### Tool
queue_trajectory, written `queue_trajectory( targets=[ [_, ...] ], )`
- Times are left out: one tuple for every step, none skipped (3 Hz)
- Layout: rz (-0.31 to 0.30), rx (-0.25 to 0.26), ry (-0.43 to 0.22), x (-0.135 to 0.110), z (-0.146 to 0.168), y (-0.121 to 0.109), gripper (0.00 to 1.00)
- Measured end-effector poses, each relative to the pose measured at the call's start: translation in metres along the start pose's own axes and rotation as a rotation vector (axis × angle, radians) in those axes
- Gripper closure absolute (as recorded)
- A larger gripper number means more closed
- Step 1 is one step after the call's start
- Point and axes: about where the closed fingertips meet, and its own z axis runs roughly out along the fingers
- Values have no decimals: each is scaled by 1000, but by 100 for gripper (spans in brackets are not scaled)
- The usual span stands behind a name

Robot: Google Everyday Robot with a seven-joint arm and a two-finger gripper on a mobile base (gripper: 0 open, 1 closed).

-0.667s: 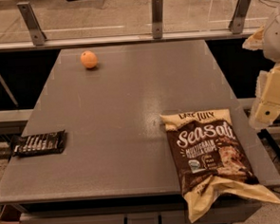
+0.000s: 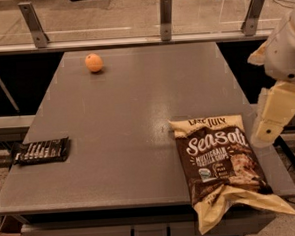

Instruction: Move brown chip bag near orange

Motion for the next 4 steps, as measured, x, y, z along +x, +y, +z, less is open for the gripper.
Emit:
queue_trajectory(
  targets=[
    [84, -27, 19, -9, 41, 20, 0],
    [154, -38, 16, -18, 65, 27, 0],
    [228, -19, 17, -13, 81, 18, 18],
    [284, -24, 27, -8, 96, 16, 41]
  ],
)
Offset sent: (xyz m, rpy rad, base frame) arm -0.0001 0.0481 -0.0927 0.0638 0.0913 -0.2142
